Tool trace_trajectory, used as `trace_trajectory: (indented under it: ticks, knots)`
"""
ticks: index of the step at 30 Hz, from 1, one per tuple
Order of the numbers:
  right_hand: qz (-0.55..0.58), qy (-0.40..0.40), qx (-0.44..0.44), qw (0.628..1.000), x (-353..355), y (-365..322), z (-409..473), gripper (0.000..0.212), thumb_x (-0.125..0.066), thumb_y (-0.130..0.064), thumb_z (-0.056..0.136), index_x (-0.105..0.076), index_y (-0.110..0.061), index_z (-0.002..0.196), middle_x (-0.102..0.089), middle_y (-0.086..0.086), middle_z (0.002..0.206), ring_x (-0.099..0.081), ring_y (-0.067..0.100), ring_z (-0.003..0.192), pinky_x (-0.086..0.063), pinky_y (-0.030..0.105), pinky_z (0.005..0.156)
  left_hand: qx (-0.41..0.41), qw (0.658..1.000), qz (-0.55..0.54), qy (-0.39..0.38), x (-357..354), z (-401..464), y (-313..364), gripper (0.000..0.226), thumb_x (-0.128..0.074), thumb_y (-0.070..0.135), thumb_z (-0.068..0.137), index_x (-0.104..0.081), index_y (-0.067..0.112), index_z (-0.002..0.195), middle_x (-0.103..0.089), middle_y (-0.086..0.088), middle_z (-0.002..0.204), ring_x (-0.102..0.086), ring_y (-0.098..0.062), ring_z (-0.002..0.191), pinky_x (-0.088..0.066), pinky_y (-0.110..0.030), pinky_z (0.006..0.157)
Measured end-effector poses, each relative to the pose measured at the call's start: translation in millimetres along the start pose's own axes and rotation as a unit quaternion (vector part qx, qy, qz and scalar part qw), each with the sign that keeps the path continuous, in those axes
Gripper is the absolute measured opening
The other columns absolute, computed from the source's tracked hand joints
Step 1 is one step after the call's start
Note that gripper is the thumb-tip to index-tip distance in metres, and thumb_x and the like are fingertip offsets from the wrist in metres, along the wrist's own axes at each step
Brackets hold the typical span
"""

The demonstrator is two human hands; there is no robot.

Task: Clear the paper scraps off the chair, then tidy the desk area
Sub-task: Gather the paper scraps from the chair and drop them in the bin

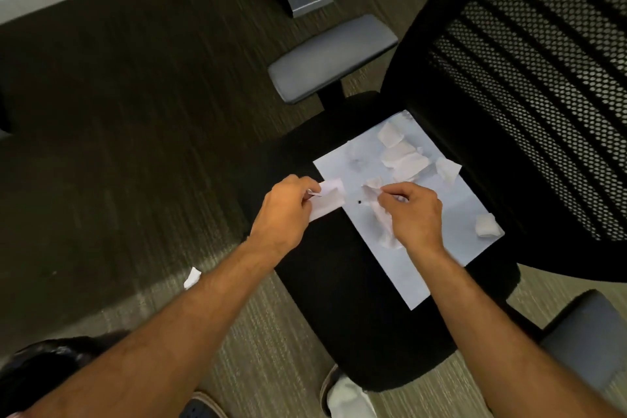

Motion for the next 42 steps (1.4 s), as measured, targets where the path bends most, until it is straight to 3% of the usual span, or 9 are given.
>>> trace_trajectory:
  ticks: [5,8,12,16,23,29,34,37,42]
  knots:
    - [0.014,-0.010,-0.024,1.000,-39.8,-10.4,-31.2,0.025,-0.076,-0.022,0.085,-0.066,-0.039,0.071,-0.067,-0.022,0.085,-0.065,0.006,0.083,-0.053,0.022,0.069,0.013,1.000,-0.013,0.017,26.8,-27.2,-34.2,0.027,-0.063,0.007,0.095,-0.068,0.023,0.116,-0.060,0.004,0.110,-0.061,-0.011,0.097,-0.049,-0.021,0.085]
    - [0.014,-0.036,-0.029,0.999,-72.7,-21.2,-56.7,0.024,-0.077,-0.024,0.084,-0.066,-0.040,0.069,-0.066,-0.025,0.077,-0.066,0.004,0.082,-0.052,0.020,0.073,0.029,0.999,-0.012,0.024,48.4,-48.4,-65.0,0.028,-0.062,0.005,0.094,-0.069,0.022,0.115,-0.062,0.001,0.108,-0.059,-0.012,0.095,-0.048,-0.024,0.084]
    - [0.030,-0.100,-0.008,0.995,-125.8,-48.3,-96.5,0.017,-0.078,-0.034,0.078,-0.067,-0.041,0.067,-0.066,-0.036,0.072,-0.061,-0.015,0.080,-0.049,0.017,0.066,0.054,0.997,-0.020,0.042,80.4,-83.8,-118.7,0.028,-0.061,0.003,0.094,-0.070,0.020,0.113,-0.061,0.001,0.104,-0.057,-0.012,0.090,-0.043,-0.022,0.080]
    - [0.023,-0.152,0.001,0.988,-191.1,-68.3,-139.2,0.011,-0.079,-0.028,0.081,-0.074,-0.035,0.075,-0.073,-0.017,0.081,-0.068,0.004,0.083,-0.055,0.027,0.074,0.089,0.994,-0.023,0.057,111.5,-128.3,-183.4,0.025,-0.061,0.005,0.094,-0.070,0.018,0.114,-0.063,-0.002,0.106,-0.060,-0.017,0.094,-0.047,-0.027,0.082]
    - [-0.026,-0.222,0.033,0.974,-327.8,-88.3,-252.2,0.009,-0.076,-0.021,0.085,-0.075,-0.030,0.083,-0.072,-0.014,0.083,-0.067,0.007,0.080,-0.054,0.025,0.069,0.182,0.977,-0.031,0.103,158.8,-234.5,-316.9,0.029,-0.060,0.004,0.092,-0.070,0.018,0.114,-0.061,0.000,0.103,-0.059,-0.018,0.091,-0.039,-0.023,0.076]
    - [-0.045,-0.293,0.051,0.954,-440.8,-77.7,-356.5,0.017,-0.078,-0.019,0.083,-0.071,-0.032,0.074,-0.068,-0.018,0.073,-0.064,-0.007,0.066,-0.047,0.010,0.055,0.260,0.952,-0.066,0.150,169.9,-345.8,-434.0,0.029,-0.062,0.002,0.091,-0.070,0.022,0.111,-0.060,0.004,0.101,-0.057,-0.013,0.087,-0.049,-0.028,0.081]
    - [-0.093,-0.355,0.031,0.930,-522.7,-40.7,-426.4,0.004,-0.074,-0.006,0.083,-0.076,-0.009,0.084,-0.074,0.008,0.081,-0.064,0.016,0.073,-0.051,0.034,0.074,0.330,0.925,-0.083,0.169,153.6,-426.4,-522.7,0.030,-0.061,0.001,0.090,-0.070,0.022,0.109,-0.055,0.005,0.095,-0.054,-0.011,0.080,-0.042,-0.024,0.073]
    - [-0.144,-0.391,0.010,0.909,-581.6,17.4,-471.4,0.006,-0.073,-0.004,0.083,-0.074,-0.010,0.082,-0.071,0.008,0.079,-0.063,0.018,0.073,-0.050,0.033,0.073,0.383,0.901,-0.098,0.181,113.0,-476.3,-591.4,0.032,-0.062,-0.004,0.087,-0.070,0.021,0.105,-0.055,0.005,0.091,-0.052,-0.004,0.070,-0.041,-0.019,0.068]
    - [-0.139,-0.368,-0.040,0.919,-598.4,38.1,-469.2,0.006,-0.075,-0.007,0.083,-0.074,-0.012,0.081,-0.070,0.001,0.072,-0.062,0.013,0.065,-0.050,0.027,0.062,0.389,0.890,-0.133,0.195,98.6,-481.7,-606.8,0.031,-0.062,-0.003,0.087,-0.070,0.020,0.106,-0.057,0.003,0.091,-0.050,-0.001,0.068,-0.033,-0.010,0.059]
Point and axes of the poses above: each hand's wrist, its own z-axis towards the middle knuckle, its own x-axis out of the back of the hand, y = z × x, the point moved 4 cm from there along z, towards the middle knuckle
